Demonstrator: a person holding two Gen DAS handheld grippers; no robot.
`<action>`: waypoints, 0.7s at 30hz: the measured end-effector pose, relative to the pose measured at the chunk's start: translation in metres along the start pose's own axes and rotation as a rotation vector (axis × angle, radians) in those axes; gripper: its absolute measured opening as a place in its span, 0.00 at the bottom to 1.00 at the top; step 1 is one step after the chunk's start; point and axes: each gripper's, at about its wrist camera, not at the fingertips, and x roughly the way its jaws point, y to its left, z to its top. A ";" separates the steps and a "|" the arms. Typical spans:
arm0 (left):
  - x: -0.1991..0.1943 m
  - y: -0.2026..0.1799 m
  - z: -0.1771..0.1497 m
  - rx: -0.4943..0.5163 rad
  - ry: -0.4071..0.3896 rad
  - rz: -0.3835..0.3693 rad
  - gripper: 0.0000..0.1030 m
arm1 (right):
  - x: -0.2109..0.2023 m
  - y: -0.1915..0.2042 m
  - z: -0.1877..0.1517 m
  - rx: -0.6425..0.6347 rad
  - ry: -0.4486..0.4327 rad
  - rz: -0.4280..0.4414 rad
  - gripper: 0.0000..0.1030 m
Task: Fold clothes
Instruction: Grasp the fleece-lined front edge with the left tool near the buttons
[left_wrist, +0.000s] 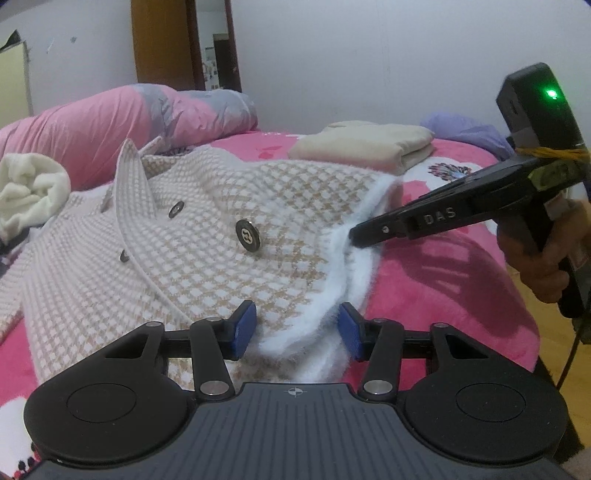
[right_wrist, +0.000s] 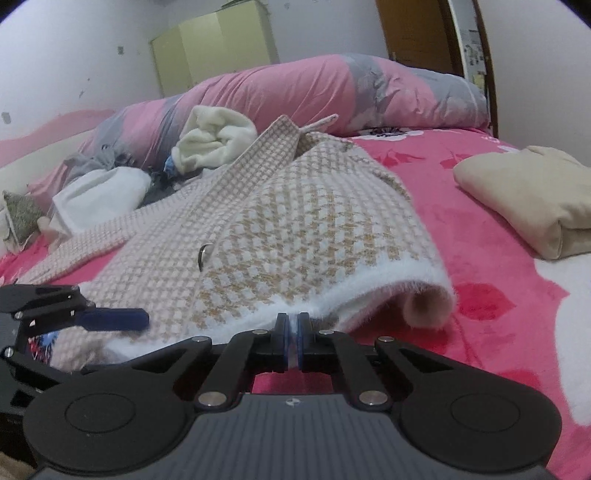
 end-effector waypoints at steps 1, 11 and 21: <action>0.000 -0.001 0.000 0.007 0.001 -0.005 0.41 | 0.002 0.000 -0.002 0.001 0.002 -0.010 0.04; -0.002 -0.001 -0.001 -0.062 -0.013 -0.028 0.09 | -0.010 -0.017 -0.018 0.207 -0.055 0.025 0.06; -0.007 0.003 -0.001 -0.059 0.007 -0.031 0.11 | -0.005 -0.016 -0.019 0.238 -0.060 0.013 0.07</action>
